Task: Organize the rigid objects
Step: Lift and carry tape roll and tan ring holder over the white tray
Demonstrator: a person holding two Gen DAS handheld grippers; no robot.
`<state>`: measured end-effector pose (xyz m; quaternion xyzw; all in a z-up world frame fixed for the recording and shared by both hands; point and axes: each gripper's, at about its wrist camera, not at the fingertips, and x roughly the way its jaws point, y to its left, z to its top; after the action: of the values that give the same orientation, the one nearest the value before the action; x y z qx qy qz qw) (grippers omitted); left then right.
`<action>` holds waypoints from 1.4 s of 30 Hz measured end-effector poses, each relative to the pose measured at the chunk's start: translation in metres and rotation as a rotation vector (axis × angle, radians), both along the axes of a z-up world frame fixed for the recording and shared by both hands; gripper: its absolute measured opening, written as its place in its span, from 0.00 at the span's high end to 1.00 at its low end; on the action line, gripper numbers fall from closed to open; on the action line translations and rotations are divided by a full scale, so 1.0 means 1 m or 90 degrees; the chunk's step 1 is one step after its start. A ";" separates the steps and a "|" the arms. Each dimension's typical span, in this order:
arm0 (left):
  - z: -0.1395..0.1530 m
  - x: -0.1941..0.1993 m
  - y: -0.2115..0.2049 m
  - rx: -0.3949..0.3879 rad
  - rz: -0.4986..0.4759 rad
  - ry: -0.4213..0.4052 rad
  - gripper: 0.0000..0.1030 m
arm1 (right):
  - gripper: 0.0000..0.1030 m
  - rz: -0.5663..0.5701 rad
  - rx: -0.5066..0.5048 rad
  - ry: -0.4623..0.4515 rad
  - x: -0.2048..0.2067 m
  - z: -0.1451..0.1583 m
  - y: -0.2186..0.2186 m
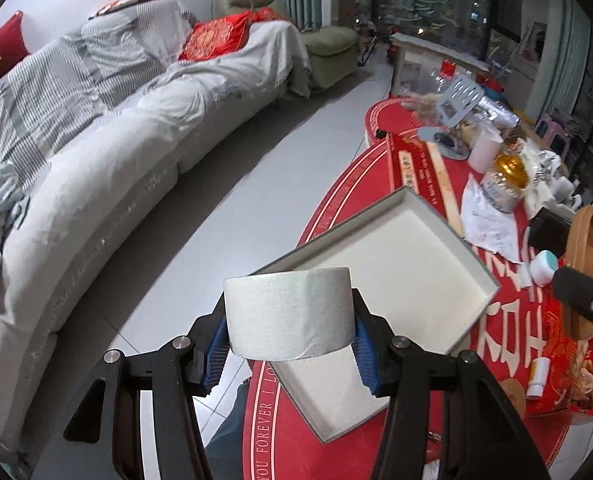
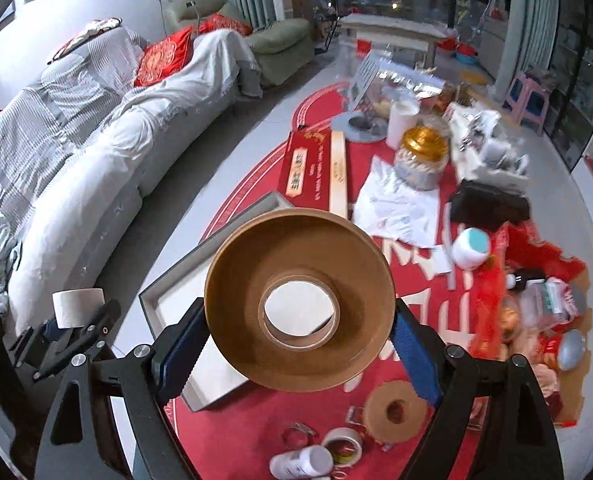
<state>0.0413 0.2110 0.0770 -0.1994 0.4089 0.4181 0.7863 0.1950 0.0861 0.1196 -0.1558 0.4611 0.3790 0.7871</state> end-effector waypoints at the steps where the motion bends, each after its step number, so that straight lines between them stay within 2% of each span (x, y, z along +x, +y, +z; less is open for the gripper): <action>1: -0.004 0.001 0.003 -0.003 0.002 0.003 0.45 | 0.15 0.002 -0.006 0.008 0.001 -0.008 0.005; 6: -0.024 0.008 0.012 -0.015 0.007 0.016 0.45 | 0.15 0.011 -0.023 0.035 0.002 -0.038 0.023; 14: -0.047 0.019 0.025 -0.020 0.009 0.036 0.45 | 0.15 0.019 -0.041 0.042 0.008 -0.061 0.044; 22: -0.090 0.029 0.027 -0.034 -0.001 0.087 0.45 | 0.15 0.031 -0.077 0.058 0.005 -0.102 0.064; 27: -0.120 0.029 0.022 -0.063 -0.012 0.125 0.45 | 0.15 0.047 -0.112 0.064 0.000 -0.131 0.072; 33: -0.136 0.021 0.003 -0.072 -0.034 0.147 0.45 | 0.15 0.078 -0.161 0.085 -0.016 -0.162 0.064; 42: -0.139 -0.005 -0.032 -0.087 -0.064 0.161 0.45 | 0.15 0.099 -0.178 0.152 -0.040 -0.174 0.028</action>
<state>0.0365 0.1786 -0.0622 -0.1778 0.5417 0.3712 0.7329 0.1546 0.1140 -0.0549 -0.2528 0.5861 0.3864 0.6659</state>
